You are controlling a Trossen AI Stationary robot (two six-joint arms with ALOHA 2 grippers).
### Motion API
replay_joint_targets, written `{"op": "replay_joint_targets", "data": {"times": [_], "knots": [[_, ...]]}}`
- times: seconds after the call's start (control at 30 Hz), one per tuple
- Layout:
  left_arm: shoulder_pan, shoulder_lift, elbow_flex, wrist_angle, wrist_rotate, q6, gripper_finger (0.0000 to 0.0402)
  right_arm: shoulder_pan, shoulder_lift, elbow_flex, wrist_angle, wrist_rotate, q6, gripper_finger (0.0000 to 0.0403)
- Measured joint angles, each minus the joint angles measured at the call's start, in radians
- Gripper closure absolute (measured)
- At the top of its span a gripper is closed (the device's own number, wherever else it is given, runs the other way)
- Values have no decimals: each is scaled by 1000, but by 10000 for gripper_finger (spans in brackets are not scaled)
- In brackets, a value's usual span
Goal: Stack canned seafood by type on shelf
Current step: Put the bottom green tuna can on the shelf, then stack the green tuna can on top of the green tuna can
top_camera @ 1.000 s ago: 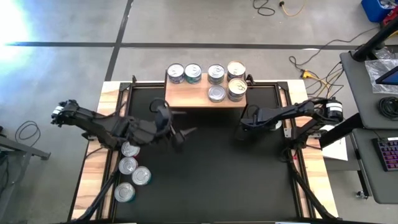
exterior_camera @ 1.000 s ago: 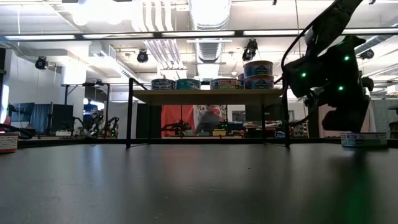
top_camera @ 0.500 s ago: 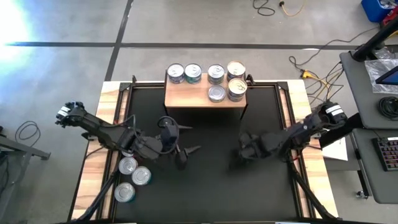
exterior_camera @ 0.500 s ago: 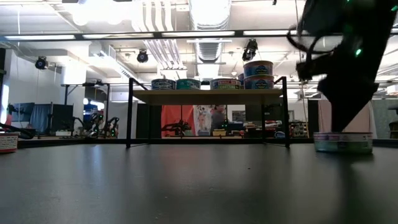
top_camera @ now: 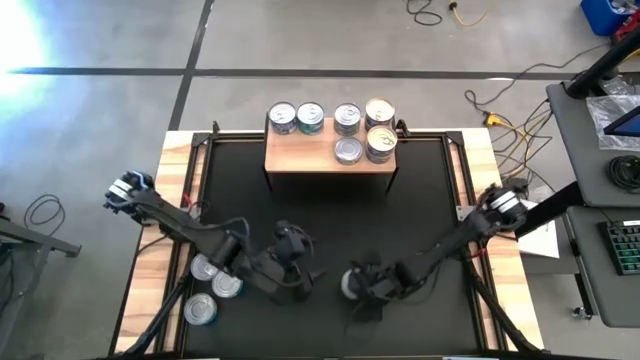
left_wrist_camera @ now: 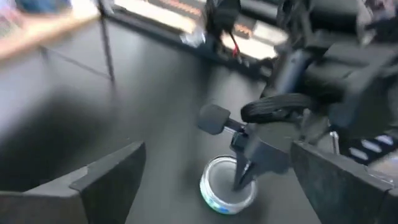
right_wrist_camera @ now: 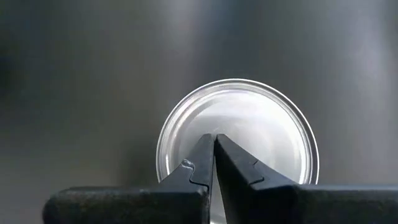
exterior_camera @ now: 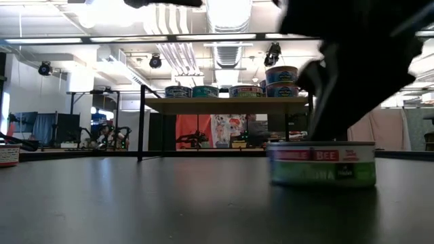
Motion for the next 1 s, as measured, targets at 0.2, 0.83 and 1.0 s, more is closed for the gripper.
{"op": "replay_joint_targets", "data": {"times": [0.2, 0.83, 1.0], "knots": [[-65, 117, 72, -55, 62, -22, 23, 39, 98, 220, -150, 3, -14, 390], [-154, 436, 618, -789, 137, -66, 2, 86, -63, 291, -426, 209, 171, 244], [-159, 453, 532, -685, 122, -44, 2, 122, -50, 277, -425, 170, 217, 146]]}}
